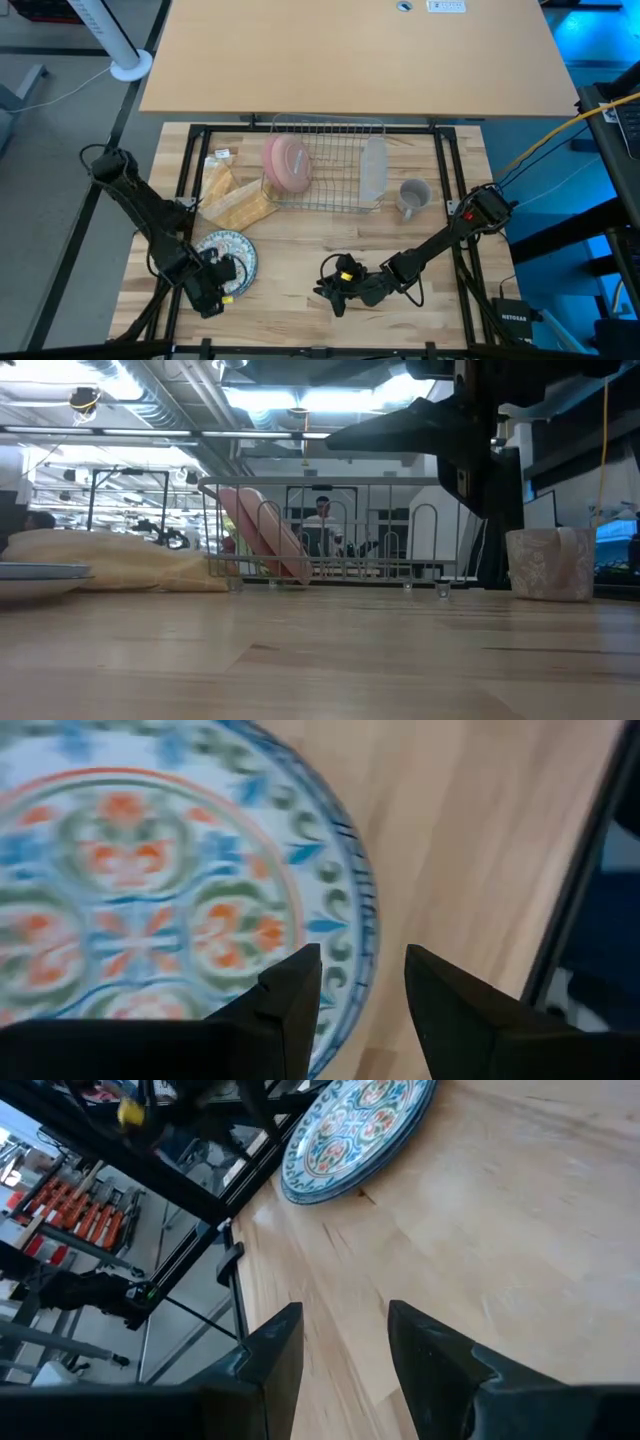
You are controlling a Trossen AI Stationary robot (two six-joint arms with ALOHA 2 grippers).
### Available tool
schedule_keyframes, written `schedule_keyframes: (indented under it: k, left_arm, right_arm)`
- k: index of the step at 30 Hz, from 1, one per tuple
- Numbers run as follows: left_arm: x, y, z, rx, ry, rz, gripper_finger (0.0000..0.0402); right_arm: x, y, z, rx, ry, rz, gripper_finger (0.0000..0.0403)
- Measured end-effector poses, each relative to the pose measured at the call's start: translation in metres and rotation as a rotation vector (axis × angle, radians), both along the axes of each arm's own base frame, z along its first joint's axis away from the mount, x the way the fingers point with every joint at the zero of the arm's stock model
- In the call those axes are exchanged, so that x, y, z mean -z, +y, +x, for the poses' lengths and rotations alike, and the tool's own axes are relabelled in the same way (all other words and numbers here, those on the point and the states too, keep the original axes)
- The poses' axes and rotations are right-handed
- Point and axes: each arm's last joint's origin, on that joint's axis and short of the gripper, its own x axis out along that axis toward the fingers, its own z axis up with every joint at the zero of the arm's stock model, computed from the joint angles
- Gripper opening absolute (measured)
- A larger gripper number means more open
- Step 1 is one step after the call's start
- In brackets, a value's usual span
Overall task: Sort dishes
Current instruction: Put the white patterned plate in the dish rack
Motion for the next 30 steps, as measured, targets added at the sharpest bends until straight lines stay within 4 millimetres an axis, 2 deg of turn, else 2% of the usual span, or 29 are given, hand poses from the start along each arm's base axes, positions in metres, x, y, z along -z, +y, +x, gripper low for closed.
schedule_keyframes:
  k: [5,12,15,22,30]
  left_arm:
    - [0.019,-0.021,-0.001,0.096,0.000,0.021,0.0136]
    - [0.039,-0.037,-0.004,0.138,0.038,0.097,0.0136]
    - [0.039,-0.042,-0.004,0.142,0.031,0.123,0.0136]
    - [0.027,-0.039,-0.010,0.098,0.029,0.265,0.0136]
    - [0.025,-0.048,-0.012,0.100,-0.010,0.209,0.0136]
  right_arm:
    - [0.001,0.000,0.000,0.000,0.006,-0.004,0.0154]
    - [0.002,-0.001,-0.001,0.000,0.020,-0.012,0.0154]
    - [0.002,-0.001,-0.001,0.001,0.021,-0.013,0.0154]
    - [0.002,-0.001,-0.001,0.001,0.023,-0.014,0.0154]
    - [0.002,-0.001,-0.001,0.002,0.018,-0.010,0.0154]
